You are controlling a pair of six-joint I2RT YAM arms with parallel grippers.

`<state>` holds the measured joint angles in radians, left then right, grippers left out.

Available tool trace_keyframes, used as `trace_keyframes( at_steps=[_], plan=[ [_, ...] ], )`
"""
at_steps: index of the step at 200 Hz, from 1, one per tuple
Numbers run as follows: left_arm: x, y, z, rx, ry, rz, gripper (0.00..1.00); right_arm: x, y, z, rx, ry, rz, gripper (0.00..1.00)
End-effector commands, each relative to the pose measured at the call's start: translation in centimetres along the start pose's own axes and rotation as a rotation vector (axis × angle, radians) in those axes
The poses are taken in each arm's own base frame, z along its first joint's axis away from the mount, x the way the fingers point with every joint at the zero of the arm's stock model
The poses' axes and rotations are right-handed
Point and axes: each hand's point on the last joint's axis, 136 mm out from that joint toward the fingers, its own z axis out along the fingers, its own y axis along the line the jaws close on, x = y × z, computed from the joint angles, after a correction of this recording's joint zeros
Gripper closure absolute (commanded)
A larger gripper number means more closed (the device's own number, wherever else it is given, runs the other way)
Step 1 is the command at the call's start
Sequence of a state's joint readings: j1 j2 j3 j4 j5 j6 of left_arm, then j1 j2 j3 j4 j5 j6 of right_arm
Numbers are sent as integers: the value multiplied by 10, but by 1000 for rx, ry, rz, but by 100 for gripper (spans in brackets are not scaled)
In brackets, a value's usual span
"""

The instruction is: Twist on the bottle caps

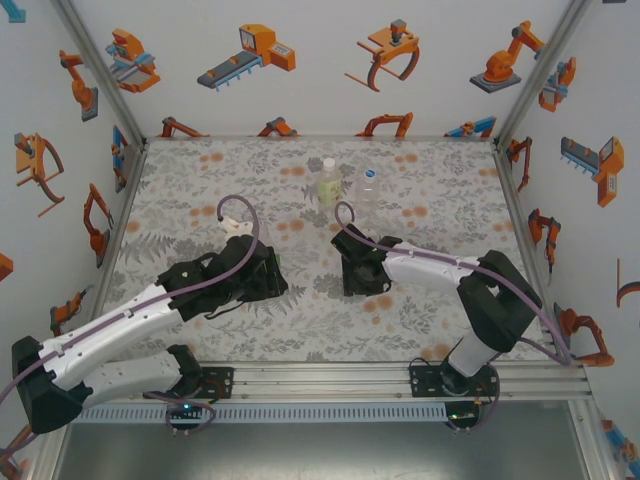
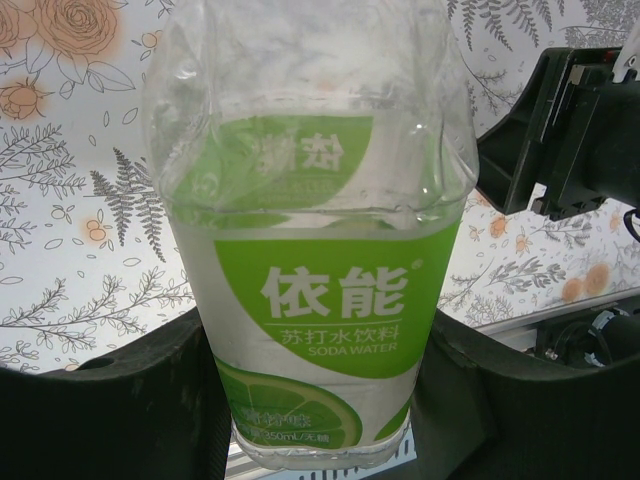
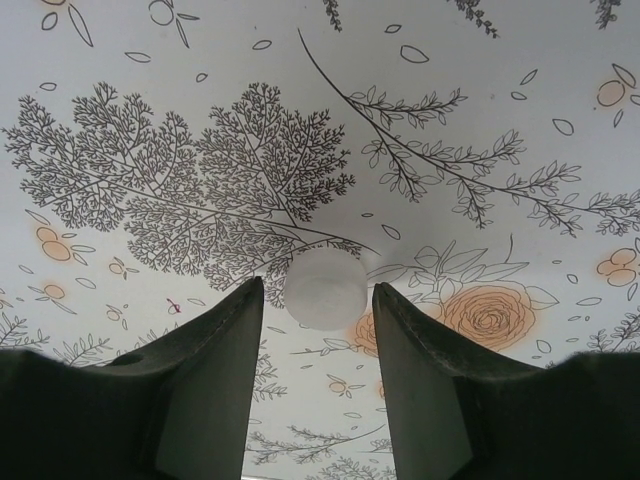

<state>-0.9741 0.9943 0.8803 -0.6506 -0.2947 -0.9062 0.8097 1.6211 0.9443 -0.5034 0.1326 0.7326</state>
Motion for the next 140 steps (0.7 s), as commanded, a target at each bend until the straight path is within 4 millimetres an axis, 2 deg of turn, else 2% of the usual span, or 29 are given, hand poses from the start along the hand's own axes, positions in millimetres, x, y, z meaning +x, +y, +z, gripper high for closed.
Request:
trace_keyframes(
  at_steps=[1, 99, 140],
  plan=[
    [0, 4, -1, -9, -2, -17, 86, 4, -3, 7, 25, 5, -2, 55],
    [-2, 0, 0, -4, 0, -12, 86, 8, 0, 13, 22, 42, -8, 62],
    [-2, 0, -1, -2, 0, -8, 86, 3, 3, 1, 3, 22, -9, 70]
  ],
)
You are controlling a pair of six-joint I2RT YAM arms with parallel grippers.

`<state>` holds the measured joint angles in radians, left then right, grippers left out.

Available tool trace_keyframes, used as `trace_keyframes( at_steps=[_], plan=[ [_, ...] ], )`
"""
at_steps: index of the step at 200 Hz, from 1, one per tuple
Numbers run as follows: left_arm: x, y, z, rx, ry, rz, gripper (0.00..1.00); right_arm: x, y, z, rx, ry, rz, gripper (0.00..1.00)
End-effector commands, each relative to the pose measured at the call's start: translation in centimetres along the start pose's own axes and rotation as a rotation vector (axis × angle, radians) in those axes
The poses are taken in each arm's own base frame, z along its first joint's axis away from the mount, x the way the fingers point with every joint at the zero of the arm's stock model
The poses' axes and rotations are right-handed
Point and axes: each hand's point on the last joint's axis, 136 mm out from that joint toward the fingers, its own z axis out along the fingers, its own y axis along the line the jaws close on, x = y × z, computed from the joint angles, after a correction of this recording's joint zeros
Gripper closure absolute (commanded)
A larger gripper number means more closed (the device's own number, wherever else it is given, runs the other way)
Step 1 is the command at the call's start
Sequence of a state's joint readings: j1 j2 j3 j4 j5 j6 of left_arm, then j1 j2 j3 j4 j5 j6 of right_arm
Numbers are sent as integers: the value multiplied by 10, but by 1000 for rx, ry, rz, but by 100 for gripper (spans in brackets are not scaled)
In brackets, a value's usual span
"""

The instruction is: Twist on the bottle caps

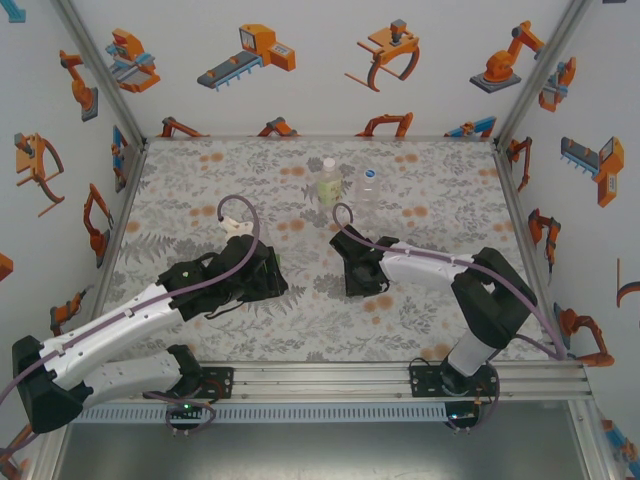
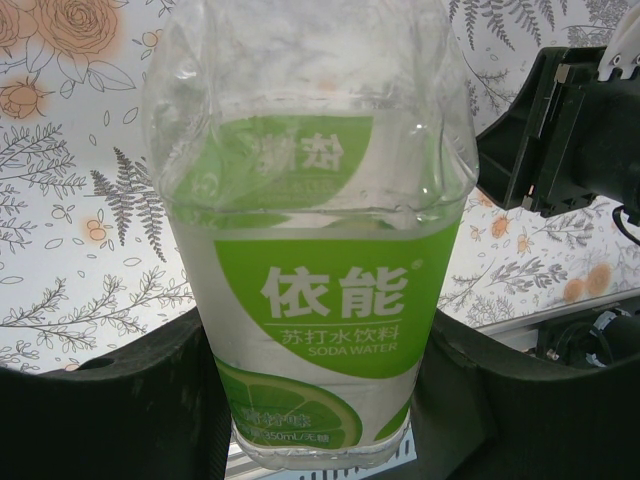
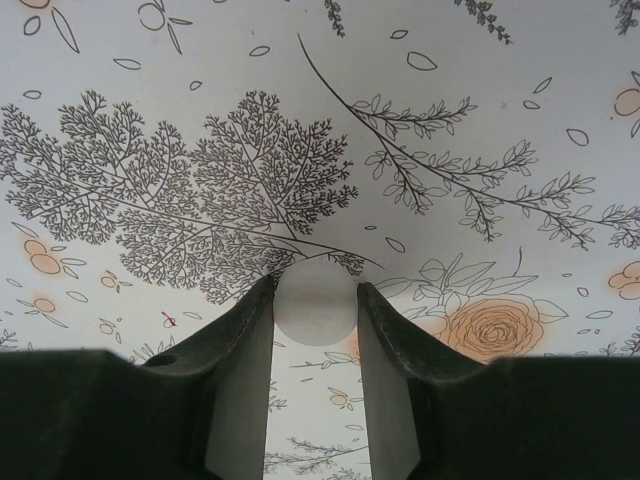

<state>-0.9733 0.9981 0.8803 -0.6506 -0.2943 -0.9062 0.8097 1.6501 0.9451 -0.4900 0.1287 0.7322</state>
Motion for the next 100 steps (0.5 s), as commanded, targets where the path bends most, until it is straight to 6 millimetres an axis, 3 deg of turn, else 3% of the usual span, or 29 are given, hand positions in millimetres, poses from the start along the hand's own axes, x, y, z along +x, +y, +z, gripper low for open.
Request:
trace_keyframes(
  at_steps=[1, 49, 80, 100],
  plan=[
    [-2, 0, -2, 1, -2, -8, 86, 1, 2, -7, -5, 7, -8, 70],
    [-4, -19, -5, 77, 21, 132, 89, -15, 23, -51, -170, -99, -70, 78],
    [3, -54, -12, 244, 73, 343, 95, -24, 56, -96, -421, -239, -214, 89],
    [9, -78, -22, 374, 92, 503, 100, -27, 68, -133, -549, -372, -316, 98]
  ],
)
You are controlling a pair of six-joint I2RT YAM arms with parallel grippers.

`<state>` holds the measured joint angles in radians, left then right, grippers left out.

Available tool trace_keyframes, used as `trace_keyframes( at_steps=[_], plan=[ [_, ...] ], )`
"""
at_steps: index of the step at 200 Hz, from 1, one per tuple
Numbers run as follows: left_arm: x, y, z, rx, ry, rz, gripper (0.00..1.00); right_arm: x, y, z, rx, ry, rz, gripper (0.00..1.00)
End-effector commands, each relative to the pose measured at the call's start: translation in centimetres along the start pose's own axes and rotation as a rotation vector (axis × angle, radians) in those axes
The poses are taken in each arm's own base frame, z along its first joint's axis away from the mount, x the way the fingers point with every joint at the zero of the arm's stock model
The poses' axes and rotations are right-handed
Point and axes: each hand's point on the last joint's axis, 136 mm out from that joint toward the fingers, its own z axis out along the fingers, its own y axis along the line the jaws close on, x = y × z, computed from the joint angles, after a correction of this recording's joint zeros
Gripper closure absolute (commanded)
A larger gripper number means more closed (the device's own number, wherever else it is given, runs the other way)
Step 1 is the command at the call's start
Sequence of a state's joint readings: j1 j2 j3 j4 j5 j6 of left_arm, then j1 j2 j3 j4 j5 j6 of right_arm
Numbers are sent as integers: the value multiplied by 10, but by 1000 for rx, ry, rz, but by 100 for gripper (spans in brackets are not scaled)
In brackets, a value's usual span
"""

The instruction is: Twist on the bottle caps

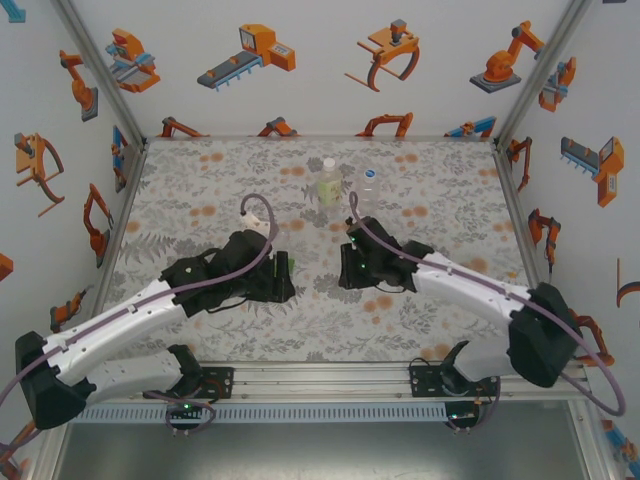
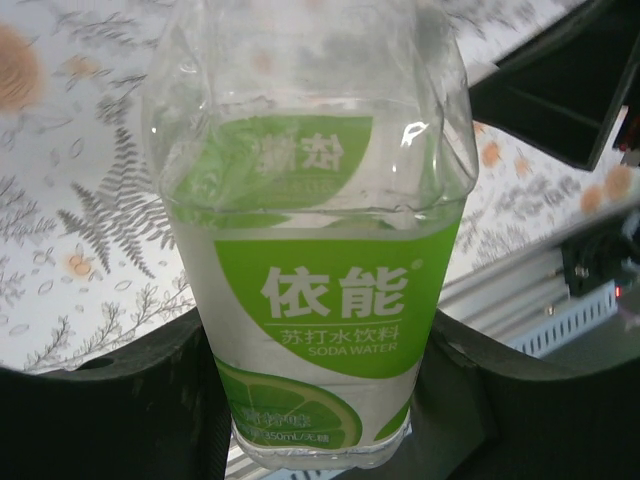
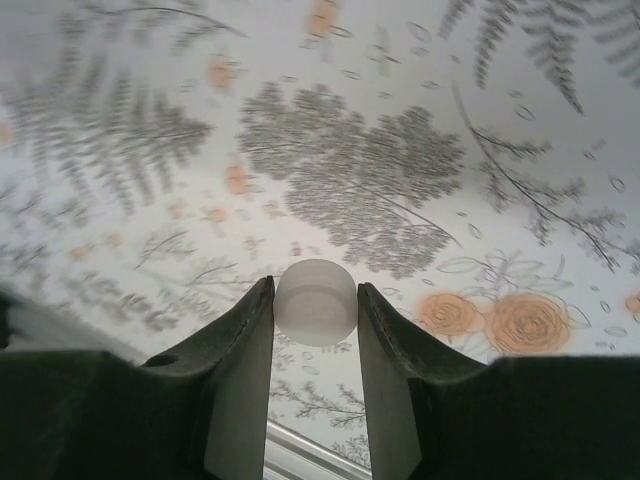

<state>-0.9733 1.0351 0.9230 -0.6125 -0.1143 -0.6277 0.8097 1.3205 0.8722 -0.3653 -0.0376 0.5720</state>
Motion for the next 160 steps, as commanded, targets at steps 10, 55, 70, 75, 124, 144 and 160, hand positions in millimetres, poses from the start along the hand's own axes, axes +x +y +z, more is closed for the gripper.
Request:
trace_keyframes(
  at_steps=[10, 55, 70, 75, 124, 144, 160],
  plan=[
    [-10, -52, -18, 247, -9, 325, 100, -22, 46, -47, -252, -193, -230, 100],
    [9, -88, -56, 474, -49, 713, 100, -25, 92, -123, -479, -314, -554, 100],
    [17, -90, -66, 511, -43, 805, 100, -22, 101, -147, -521, -331, -657, 100],
    [19, -90, -69, 514, -35, 832, 100, -22, 104, -154, -531, -339, -686, 100],
    [40, -81, -86, 527, 49, 991, 100, -12, 119, -214, -599, -405, -977, 100],
    [45, -77, -85, 496, 83, 1045, 100, -8, 129, -235, -656, -441, -1068, 100],
    [47, -75, -85, 482, 115, 1070, 100, -2, 141, -251, -747, -473, -1132, 100]
  ],
)
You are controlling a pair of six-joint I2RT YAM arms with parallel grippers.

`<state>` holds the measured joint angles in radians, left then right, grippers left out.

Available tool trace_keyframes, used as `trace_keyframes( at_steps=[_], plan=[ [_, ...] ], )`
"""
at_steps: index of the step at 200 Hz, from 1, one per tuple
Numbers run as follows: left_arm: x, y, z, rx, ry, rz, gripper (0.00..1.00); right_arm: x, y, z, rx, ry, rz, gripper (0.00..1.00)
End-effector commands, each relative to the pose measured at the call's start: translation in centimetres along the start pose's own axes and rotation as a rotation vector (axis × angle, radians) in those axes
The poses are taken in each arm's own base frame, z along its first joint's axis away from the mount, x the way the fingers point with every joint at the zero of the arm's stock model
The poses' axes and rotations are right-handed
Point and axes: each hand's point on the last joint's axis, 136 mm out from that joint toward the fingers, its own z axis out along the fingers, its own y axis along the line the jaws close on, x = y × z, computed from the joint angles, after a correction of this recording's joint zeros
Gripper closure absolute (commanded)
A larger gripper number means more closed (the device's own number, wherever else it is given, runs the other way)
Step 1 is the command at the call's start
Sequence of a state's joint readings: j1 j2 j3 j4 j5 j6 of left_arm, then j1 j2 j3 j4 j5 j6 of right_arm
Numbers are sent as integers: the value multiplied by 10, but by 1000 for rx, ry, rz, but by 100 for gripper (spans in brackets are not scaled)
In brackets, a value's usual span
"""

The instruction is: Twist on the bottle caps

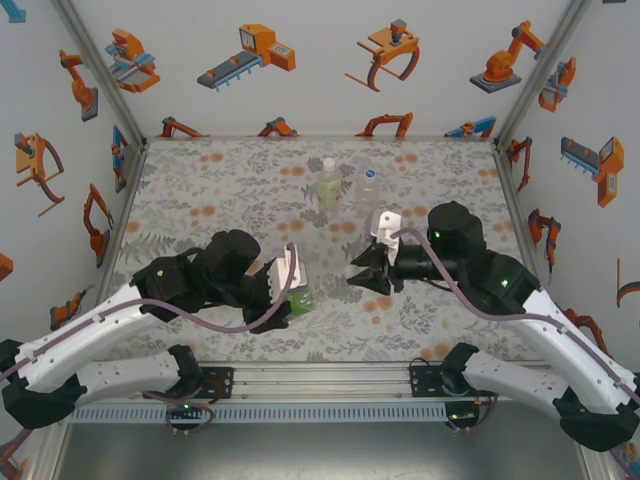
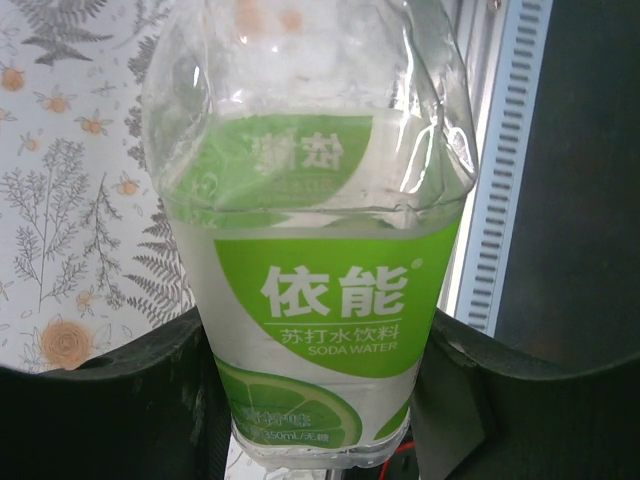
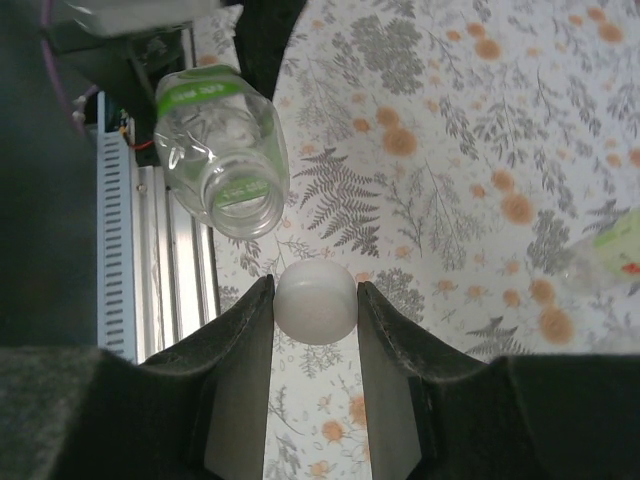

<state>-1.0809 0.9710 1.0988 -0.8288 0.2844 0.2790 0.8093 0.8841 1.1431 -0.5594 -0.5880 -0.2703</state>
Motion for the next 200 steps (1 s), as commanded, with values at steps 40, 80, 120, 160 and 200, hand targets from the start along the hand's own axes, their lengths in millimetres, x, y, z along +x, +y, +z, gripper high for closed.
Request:
trace_keyframes(
  at_steps=[40, 80, 120, 160, 200],
  plan=[
    [-2, -8, -7, 31, 64, 134, 100, -22, 48, -10, -265, -114, -241, 100],
    [-6, -13, -9, 47, 52, 160, 100, -20, 47, -7, -272, -119, -260, 100],
    [-11, -14, -9, 54, 43, 169, 100, -21, 57, -4, -325, -148, -271, 100],
    [-17, -14, -9, 55, 18, 182, 100, -20, 63, 4, -353, -164, -282, 100],
    [-26, -17, -12, 66, -21, 192, 100, -16, 60, 13, -312, -158, -295, 100]
  ],
)
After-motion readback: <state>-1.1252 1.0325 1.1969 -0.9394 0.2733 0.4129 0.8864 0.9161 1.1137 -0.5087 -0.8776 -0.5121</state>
